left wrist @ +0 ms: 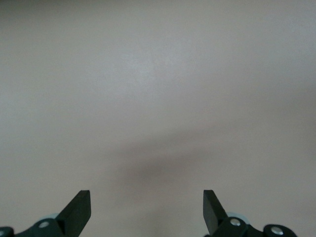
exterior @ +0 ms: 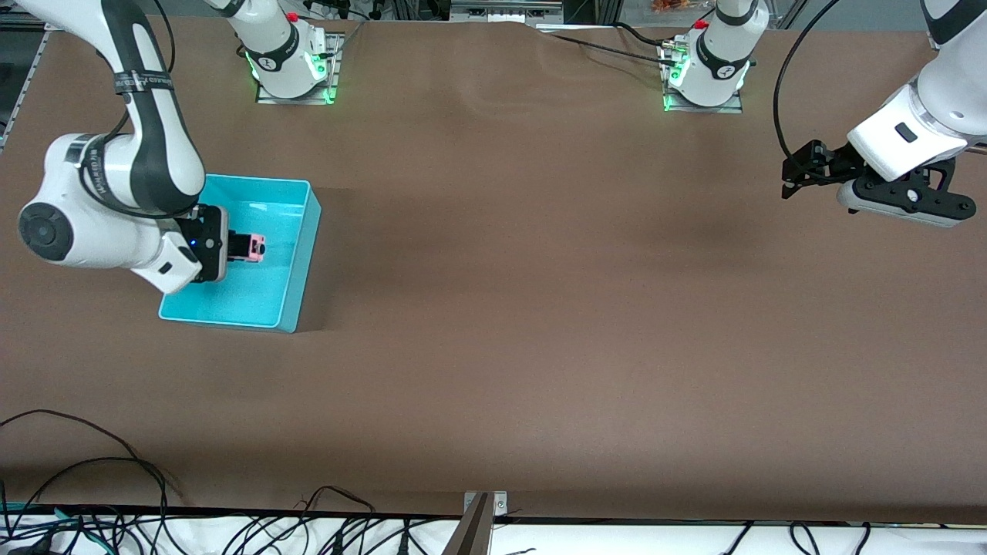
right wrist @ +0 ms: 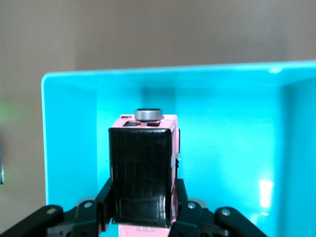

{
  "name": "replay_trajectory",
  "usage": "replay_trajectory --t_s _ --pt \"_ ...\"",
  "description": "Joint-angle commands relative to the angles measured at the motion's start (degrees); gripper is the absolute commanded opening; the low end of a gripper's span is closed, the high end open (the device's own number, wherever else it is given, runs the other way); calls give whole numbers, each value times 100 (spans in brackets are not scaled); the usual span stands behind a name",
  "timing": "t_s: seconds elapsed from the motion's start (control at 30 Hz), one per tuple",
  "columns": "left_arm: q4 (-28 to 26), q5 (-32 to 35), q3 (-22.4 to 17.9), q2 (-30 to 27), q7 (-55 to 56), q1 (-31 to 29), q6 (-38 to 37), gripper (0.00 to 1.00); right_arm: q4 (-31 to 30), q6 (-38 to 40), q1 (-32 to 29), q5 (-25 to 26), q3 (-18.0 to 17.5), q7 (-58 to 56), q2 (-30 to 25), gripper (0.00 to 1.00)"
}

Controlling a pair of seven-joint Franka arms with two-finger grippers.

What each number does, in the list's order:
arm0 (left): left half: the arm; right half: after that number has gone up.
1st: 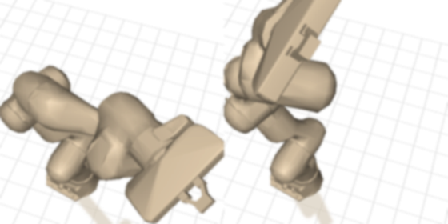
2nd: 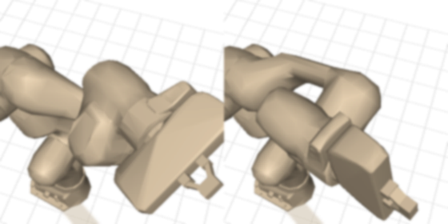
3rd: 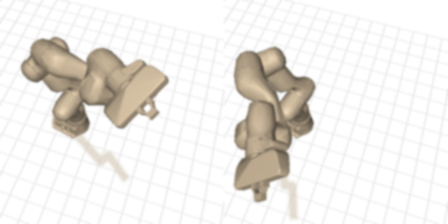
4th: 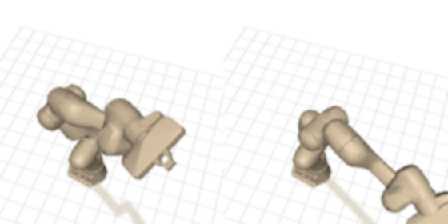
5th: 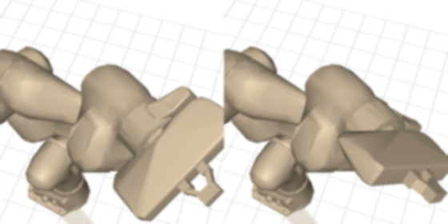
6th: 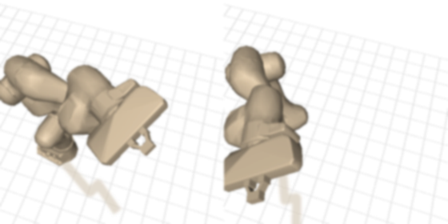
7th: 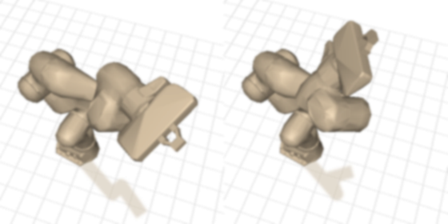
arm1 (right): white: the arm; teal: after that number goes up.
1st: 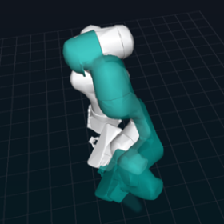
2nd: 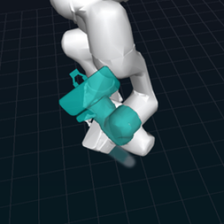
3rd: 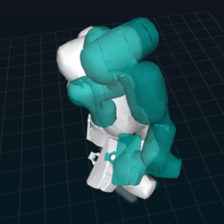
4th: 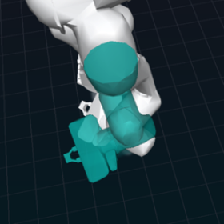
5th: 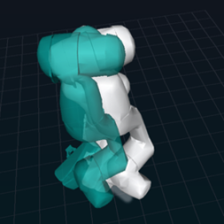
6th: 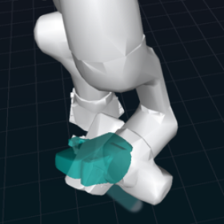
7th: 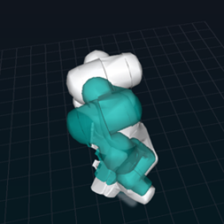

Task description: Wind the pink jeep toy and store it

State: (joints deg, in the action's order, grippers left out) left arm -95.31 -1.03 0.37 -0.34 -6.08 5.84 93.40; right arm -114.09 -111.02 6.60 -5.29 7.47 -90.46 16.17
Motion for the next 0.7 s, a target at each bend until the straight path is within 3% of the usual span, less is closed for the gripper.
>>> replay_trajectory --t_s 0.0,0.2,0.5,0.57,0.63,0.67 --pt "215 -38 -28 96 46 13 -155 100 -1018 -621 8 -165 70 -252 -457 11" --pt "224 -38 -28 96 46 22 -156 100 -1651 -1342 -1 -244 175 -357 -483 11" --pt "215 -38 -28 96 37 13 -155 100 -2021 -1835 -1 -288 176 -437 -457 14" --pt "224 -29 -28 96 46 13 -147 100 -2021 -1844 -1 -288 175 -437 -448 24" --pt "224 -29 -28 96 46 22 -156 100 -2021 -1844 -1 -332 175 -428 -439 52" --pt "224 -29 -28 96 46 22 -156 100 -2012 -1835 -1 -384 175 -428 -431 59"
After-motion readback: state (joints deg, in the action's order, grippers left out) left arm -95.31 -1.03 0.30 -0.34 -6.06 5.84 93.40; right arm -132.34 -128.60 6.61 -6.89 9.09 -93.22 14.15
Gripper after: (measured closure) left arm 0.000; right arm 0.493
